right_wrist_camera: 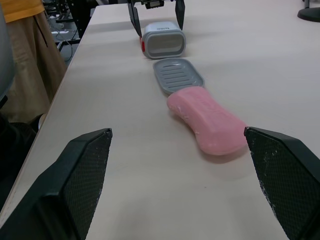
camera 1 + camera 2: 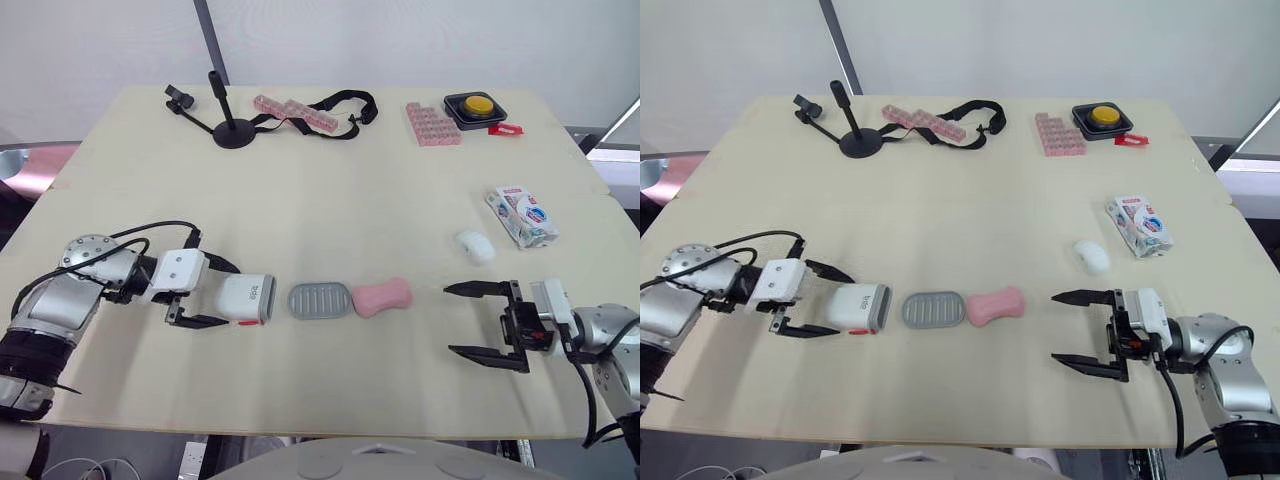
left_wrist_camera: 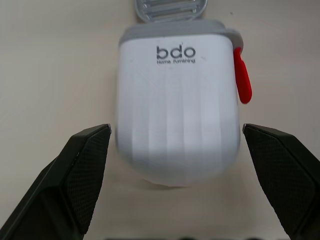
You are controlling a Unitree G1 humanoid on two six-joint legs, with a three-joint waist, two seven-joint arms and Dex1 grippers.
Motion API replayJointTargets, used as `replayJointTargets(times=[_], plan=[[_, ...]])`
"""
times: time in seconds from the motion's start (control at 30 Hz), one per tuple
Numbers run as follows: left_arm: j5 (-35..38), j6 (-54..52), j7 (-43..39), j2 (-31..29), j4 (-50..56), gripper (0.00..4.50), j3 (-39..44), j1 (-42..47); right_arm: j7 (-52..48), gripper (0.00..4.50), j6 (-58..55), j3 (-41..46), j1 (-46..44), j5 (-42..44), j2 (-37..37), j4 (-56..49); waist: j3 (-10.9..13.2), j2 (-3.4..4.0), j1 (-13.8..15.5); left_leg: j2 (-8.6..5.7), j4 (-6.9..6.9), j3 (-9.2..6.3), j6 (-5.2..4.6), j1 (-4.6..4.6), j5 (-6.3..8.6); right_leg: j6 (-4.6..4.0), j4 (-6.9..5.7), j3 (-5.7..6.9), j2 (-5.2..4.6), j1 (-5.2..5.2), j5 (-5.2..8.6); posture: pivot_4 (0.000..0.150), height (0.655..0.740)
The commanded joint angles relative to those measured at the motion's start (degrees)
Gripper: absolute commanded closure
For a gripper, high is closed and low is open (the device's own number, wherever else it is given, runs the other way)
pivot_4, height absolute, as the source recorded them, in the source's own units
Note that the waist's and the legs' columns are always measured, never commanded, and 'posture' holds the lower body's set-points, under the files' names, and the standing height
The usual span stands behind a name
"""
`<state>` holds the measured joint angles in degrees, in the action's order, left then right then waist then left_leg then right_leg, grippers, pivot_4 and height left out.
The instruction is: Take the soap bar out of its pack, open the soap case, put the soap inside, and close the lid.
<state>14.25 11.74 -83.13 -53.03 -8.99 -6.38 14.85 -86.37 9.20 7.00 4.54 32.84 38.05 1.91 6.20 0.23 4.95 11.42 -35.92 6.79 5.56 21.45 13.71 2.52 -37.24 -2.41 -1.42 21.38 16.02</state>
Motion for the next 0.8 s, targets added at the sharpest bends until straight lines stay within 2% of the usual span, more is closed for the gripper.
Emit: replayJointTargets(times=[0.03, 0.27, 0.47, 0.8], plan=[[3.36, -1.2, -0.5, -1.4, 3.22, 0.01, 3.66, -1.14, -0.71, 0.0, 0.26, 0.38, -0.74, -0.18, 0.76, 0.03, 0.0, 0.0, -0.01, 0.0, 0.0, 0.0, 0.0, 0.0, 0.0, 0.0, 0.0, 0.0, 0.0, 0.01, 0.0, 0.15, 0.74], [11.2, -9.15, 2.95, -0.22, 12.85, 0.01, 8.82, -3.83, -0.56, 0.0, -0.08, -1.81, -3.14, -3.13, 3.08, -2.81, 0.0, -0.01, -0.05, 0.0, 0.0, 0.0, 0.01, 0.02, 0.0, 0.0, 0.0, 0.03, 0.01, 0.08, 0.0, 0.15, 0.74], [12.53, -12.37, 4.54, 1.04, 17.26, 0.01, 9.19, -7.91, 4.38, 0.0, -4.39, -5.37, -5.92, -6.68, 4.01, -8.01, 0.01, -0.01, -0.26, 0.01, 0.01, 0.01, 0.03, 0.04, -0.01, 0.0, -0.01, 0.02, 0.06, 0.09, 0.0, 0.15, 0.74], [12.75, -7.02, -1.07, 0.44, 7.91, 0.01, 13.17, -9.68, 13.59, 0.0, -17.34, -13.64, -15.72, -11.87, 3.67, -17.4, 0.01, -0.01, -0.1, 0.02, 0.03, 0.01, 0.1, -0.03, -0.05, 0.01, -0.03, 0.01, 0.08, 0.11, -0.01, 0.15, 0.74]])
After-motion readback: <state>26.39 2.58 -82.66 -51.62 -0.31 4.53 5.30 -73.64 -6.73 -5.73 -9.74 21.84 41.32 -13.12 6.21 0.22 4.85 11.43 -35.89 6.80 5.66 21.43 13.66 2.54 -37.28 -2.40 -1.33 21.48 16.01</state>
